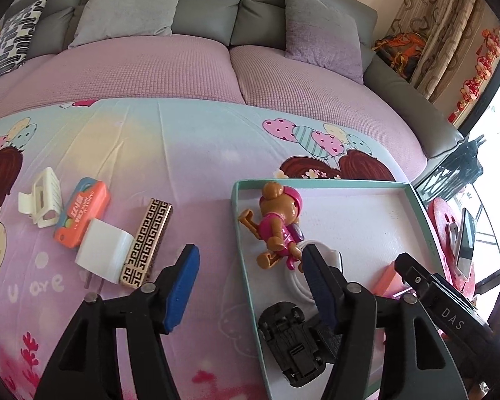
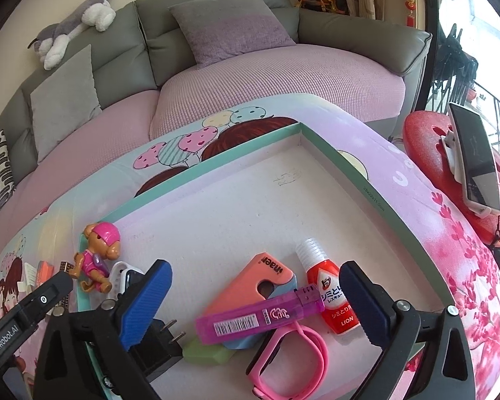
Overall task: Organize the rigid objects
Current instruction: 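Lower the dog figure into the tray and open the left tool while the right tool releases the tube, then withdraw both open tools from the tray toward the remaining items on the bed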
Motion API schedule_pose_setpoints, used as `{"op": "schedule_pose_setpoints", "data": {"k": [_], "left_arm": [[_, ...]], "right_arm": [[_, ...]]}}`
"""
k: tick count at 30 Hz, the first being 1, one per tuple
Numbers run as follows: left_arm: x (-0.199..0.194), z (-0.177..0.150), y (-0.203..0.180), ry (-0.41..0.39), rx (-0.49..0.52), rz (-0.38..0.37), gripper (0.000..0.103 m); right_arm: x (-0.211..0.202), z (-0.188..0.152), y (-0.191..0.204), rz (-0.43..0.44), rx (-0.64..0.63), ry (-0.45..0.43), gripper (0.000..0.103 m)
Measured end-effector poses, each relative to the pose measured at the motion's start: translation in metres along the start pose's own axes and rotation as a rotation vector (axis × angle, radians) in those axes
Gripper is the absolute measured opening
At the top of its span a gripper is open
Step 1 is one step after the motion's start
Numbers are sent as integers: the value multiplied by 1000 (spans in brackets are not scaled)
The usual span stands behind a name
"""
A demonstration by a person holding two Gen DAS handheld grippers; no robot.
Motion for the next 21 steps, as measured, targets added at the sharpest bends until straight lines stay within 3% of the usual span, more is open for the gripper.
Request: {"op": "schedule_pose_setpoints", "data": {"k": [3, 8, 21], "left_arm": [[-5, 1, 6, -24, -6, 44, 84], [-7, 0, 20, -39, -32, 145, 94], [-31, -3, 51, -120, -146, 257, 95]], "right_arm": [[0, 0, 0, 0, -1, -6, 102], [0, 1, -1, -5, -6, -12, 102], [-13, 2, 7, 17, -17, -51, 102]]}}
Point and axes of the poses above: each gripper's, at about its wrist camera, not at the fingertips, and x roughly the way its jaws point, y to its left, z to its top, the point moved 1 cm from there along x, roughly the way its jaws point, and after that the axes turned 11 degrees about -z, right-handed, at the moved point
